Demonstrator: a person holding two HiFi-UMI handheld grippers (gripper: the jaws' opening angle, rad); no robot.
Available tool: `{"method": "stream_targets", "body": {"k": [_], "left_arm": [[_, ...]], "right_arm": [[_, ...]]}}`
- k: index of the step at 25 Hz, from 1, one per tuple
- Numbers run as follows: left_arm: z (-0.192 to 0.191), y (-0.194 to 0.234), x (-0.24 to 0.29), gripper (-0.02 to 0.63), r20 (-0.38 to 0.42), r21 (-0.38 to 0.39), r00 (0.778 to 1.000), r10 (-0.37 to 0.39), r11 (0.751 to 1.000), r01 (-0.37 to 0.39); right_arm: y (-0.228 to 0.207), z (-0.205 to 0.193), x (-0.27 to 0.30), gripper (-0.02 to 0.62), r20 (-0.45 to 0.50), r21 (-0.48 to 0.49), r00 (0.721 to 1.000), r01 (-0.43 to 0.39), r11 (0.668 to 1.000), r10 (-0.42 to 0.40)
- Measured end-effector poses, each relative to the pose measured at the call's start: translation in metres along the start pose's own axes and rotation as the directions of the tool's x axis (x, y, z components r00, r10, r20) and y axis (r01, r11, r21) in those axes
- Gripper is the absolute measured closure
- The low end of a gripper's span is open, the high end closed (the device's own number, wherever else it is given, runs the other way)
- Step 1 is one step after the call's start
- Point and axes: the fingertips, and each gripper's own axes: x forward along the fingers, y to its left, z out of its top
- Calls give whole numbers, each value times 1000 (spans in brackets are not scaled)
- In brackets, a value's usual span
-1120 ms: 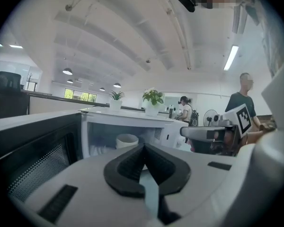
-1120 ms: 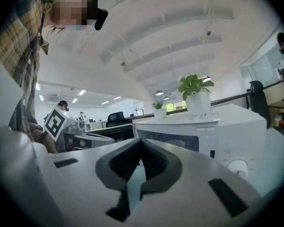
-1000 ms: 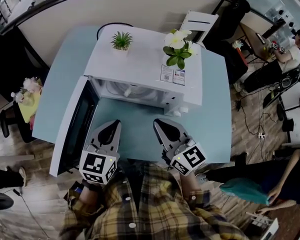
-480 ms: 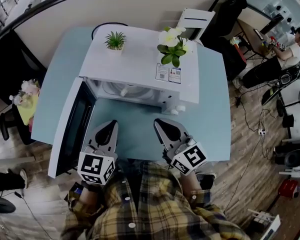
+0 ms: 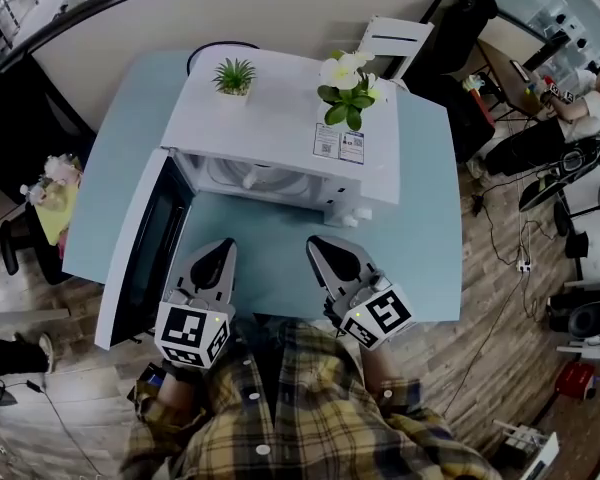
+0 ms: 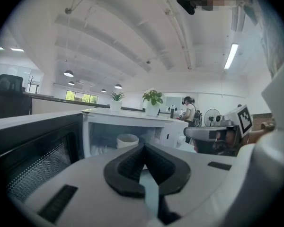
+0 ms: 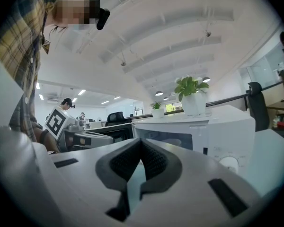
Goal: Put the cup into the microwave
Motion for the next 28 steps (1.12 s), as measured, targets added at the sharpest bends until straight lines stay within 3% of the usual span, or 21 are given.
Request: {"method": "stream_targets", "body": {"k": [28], "left_arm": [[-7,-7,-16,614,9,0,999,31,1000,-31]], "right_arm": [[-2,0,-20,594,34,20,998,43,999,-44]]}}
